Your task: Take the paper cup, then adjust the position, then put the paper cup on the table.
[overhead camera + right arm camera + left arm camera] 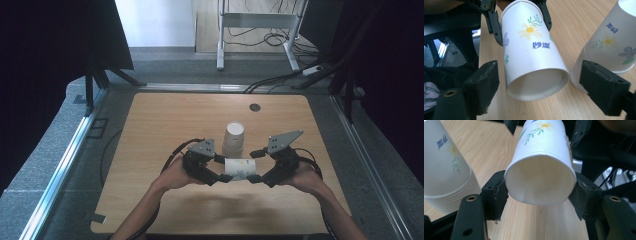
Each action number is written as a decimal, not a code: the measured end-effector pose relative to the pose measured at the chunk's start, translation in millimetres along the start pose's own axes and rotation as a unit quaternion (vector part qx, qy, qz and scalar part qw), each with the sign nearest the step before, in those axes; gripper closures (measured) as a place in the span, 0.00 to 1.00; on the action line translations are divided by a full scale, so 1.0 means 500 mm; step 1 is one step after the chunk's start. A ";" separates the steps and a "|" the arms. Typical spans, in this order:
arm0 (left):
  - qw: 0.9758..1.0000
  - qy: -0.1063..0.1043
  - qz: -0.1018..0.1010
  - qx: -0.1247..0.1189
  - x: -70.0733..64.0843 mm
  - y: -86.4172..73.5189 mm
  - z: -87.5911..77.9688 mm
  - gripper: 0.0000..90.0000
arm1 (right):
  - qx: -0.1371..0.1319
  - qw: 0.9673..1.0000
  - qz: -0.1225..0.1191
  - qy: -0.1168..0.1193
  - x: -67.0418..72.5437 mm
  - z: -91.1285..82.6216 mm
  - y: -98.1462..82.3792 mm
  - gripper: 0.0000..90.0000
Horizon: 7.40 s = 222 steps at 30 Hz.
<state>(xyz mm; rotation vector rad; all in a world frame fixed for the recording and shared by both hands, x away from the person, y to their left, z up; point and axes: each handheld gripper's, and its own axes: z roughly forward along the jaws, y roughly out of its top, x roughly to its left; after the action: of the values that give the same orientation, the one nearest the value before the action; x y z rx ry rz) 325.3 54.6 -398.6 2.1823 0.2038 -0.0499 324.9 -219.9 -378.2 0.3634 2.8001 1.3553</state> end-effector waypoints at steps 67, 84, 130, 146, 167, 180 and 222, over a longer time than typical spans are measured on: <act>0.994 0.039 -0.036 0.098 0.017 0.094 -0.031 0.13 | 0.057 0.997 -0.043 -0.042 0.022 0.051 0.012 0.41; 0.997 0.031 -0.073 0.016 0.017 0.067 -0.030 0.06 | -0.021 0.998 -0.010 -0.052 0.017 0.037 -0.015 0.41; 0.996 0.056 -0.042 0.061 0.008 0.103 0.003 0.36 | -0.029 0.997 0.012 -0.070 0.007 0.072 -0.048 0.11; 0.991 0.087 -0.050 0.085 0.011 0.097 -0.020 0.35 | -0.011 0.995 0.022 -0.098 0.004 0.058 -0.068 0.00; 0.983 0.122 -0.062 0.122 0.022 0.090 -0.047 0.35 | -0.015 0.988 0.047 -0.146 0.000 0.037 -0.102 0.00; 0.975 0.152 -0.077 0.143 0.037 0.073 -0.070 0.35 | -0.015 0.984 0.060 -0.169 -0.003 0.024 -0.125 0.00; 0.932 0.252 -0.148 0.214 0.108 -0.006 -0.135 0.35 | -0.025 0.971 0.098 -0.219 0.009 0.012 -0.209 0.02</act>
<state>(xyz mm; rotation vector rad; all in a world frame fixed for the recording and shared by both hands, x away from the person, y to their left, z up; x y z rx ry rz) 375.2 118.1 -368.0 2.5434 0.8860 0.3312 300.2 -276.9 -462.4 0.8408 2.4111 1.1932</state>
